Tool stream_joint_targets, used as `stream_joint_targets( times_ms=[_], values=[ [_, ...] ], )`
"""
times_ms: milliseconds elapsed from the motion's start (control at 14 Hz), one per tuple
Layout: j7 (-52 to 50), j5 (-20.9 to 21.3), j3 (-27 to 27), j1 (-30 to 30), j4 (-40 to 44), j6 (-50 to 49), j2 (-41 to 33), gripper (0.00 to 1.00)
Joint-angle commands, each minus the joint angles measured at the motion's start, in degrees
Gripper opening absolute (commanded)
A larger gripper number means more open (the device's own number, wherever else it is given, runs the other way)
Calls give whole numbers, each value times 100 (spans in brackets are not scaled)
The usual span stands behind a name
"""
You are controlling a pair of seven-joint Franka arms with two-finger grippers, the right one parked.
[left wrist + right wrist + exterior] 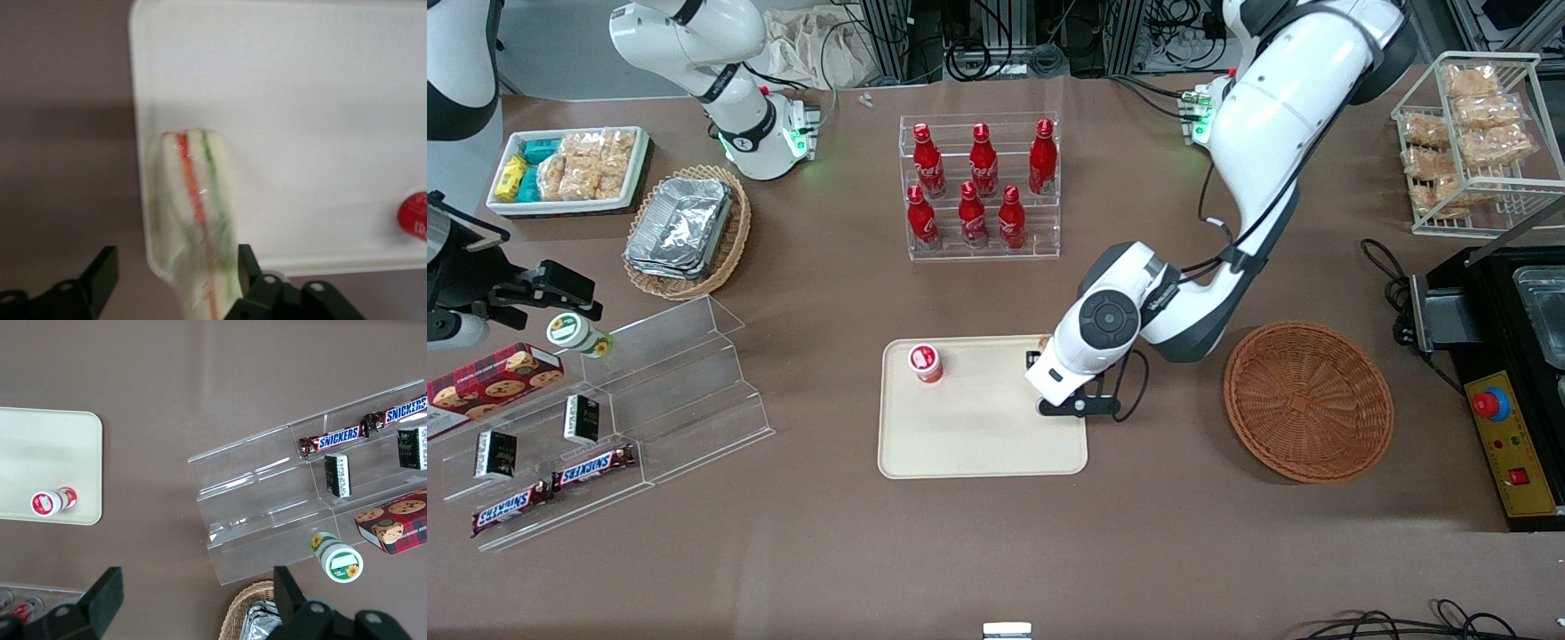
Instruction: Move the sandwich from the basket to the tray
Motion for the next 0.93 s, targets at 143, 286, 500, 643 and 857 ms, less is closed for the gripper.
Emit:
stream_joint_targets(
  times_ms=[143, 286, 500, 643, 857],
  values=[
    [634, -144, -9, 576, -13, -1560, -1261, 99],
    [1196, -250, -9, 936, -13, -2113, -1701, 99],
    [1944, -303, 8, 1455, -4, -2739, -2325, 99],
    [2235, -277, 17, 1736, -13, -2967, -2694, 99],
    [2183, -198, 44, 2044, -22, -3407, -3178, 99]
  ],
)
